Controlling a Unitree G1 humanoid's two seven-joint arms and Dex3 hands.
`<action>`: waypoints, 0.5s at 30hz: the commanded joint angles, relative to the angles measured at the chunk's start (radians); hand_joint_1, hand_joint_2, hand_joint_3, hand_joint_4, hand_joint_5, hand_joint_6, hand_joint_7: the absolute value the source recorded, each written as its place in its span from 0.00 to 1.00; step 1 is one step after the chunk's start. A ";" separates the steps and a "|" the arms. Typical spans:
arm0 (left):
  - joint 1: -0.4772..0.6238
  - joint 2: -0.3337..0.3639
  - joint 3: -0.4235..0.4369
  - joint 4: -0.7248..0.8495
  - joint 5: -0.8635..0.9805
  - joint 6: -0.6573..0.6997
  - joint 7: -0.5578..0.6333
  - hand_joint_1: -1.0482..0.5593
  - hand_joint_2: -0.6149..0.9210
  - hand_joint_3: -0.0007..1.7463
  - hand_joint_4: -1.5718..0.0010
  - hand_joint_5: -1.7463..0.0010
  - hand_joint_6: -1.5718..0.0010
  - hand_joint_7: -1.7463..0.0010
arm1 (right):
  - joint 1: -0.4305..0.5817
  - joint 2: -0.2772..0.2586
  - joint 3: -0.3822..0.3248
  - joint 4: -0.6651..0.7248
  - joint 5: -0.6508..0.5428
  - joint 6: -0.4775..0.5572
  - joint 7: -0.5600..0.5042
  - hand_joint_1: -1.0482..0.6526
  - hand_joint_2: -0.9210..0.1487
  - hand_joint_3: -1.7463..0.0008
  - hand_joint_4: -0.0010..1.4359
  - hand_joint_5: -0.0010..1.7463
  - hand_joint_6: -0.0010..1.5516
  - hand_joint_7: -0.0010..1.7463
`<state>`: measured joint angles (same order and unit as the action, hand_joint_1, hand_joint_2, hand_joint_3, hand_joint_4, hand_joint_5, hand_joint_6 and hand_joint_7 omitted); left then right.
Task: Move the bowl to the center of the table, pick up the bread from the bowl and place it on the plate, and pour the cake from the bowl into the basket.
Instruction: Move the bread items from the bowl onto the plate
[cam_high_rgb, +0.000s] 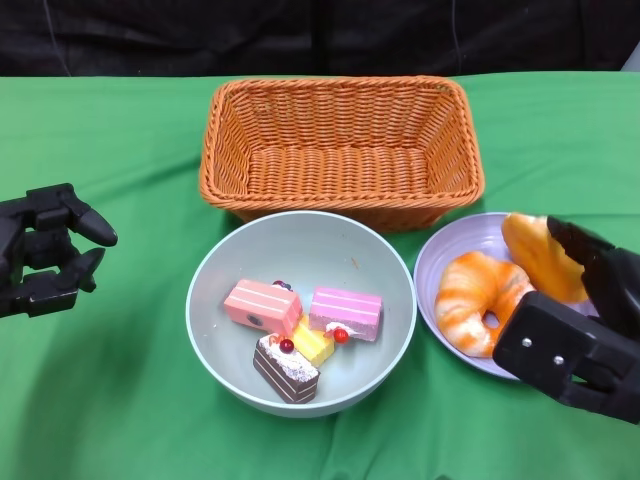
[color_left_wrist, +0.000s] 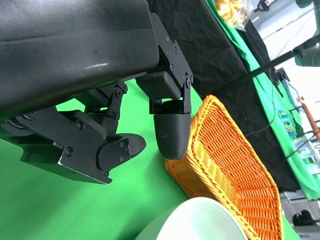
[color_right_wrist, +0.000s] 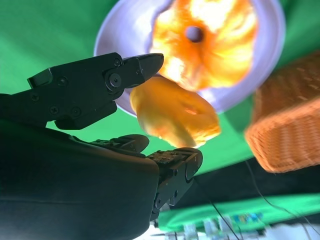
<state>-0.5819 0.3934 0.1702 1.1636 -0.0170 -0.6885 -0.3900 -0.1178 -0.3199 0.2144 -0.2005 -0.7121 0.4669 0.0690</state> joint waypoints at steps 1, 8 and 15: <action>-0.005 0.019 0.007 0.002 -0.011 -0.004 -0.007 0.69 0.87 0.45 0.53 0.11 0.53 0.24 | 0.033 -0.012 -0.030 -0.087 -0.004 0.011 0.017 0.40 0.05 1.00 0.18 0.02 0.14 0.00; -0.007 0.019 0.008 0.004 -0.012 0.001 -0.010 0.69 0.86 0.46 0.53 0.10 0.54 0.23 | 0.085 -0.009 -0.046 -0.183 0.005 0.000 0.045 0.42 0.04 1.00 0.21 0.02 0.14 0.00; -0.009 0.022 0.005 0.005 -0.006 0.002 -0.004 0.69 0.85 0.46 0.53 0.11 0.54 0.24 | 0.209 -0.010 -0.095 -0.400 0.020 0.025 0.137 0.42 0.02 0.99 0.27 0.04 0.16 0.01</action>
<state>-0.5837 0.3955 0.1709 1.1663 -0.0167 -0.6875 -0.3945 0.0681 -0.3234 0.1456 -0.5628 -0.7029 0.4776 0.1898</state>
